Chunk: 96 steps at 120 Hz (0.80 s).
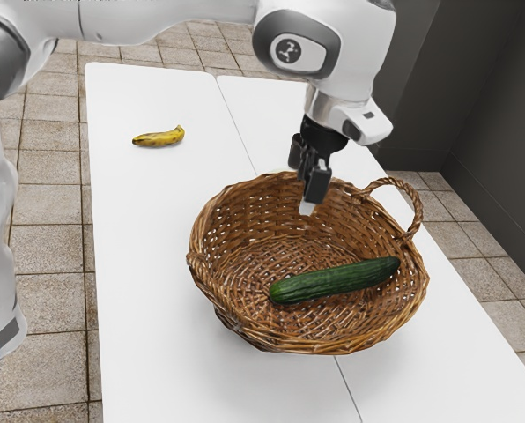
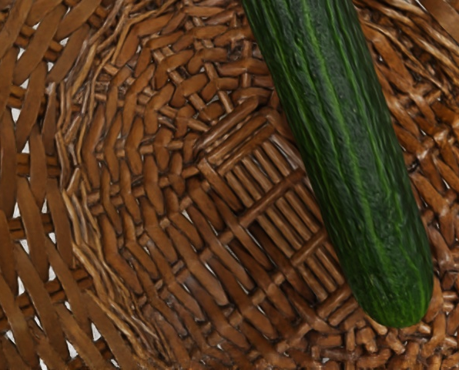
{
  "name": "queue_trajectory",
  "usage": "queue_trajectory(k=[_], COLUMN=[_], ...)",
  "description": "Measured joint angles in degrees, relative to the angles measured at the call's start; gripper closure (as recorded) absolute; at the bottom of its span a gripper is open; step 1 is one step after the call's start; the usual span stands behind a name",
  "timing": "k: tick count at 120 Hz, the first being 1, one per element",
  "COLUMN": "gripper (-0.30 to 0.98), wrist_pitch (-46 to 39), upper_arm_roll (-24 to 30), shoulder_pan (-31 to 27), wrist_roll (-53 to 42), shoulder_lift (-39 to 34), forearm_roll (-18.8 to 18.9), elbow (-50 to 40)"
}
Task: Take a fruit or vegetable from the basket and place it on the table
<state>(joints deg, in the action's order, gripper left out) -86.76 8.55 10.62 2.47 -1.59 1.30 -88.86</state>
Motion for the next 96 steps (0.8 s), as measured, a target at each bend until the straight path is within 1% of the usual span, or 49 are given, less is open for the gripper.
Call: queue_trajectory(k=[21, 35, 59, 78, 96], gripper=[0.00, 0.00, 0.00, 0.00, 0.00], wrist_pitch=[-1.1, -2.2, -3.0, -3.3, -3.5], upper_arm_roll=[0.4, 0.6, 1.1, 1.6, 1.6], shoulder_pan=[1.8, 2.7, 1.7, 1.8, 1.8], wrist_roll=[0.0, -0.1, -0.3, -0.5, -0.7], shoulder_lift=[2.9, 6.4, 12.5, 13.7, 15.9], forearm_roll=[-0.6, -0.8, -1.6, -2.4, -4.3], elbow=[0.5, 3.8, 9.0, 8.3, 7.8])
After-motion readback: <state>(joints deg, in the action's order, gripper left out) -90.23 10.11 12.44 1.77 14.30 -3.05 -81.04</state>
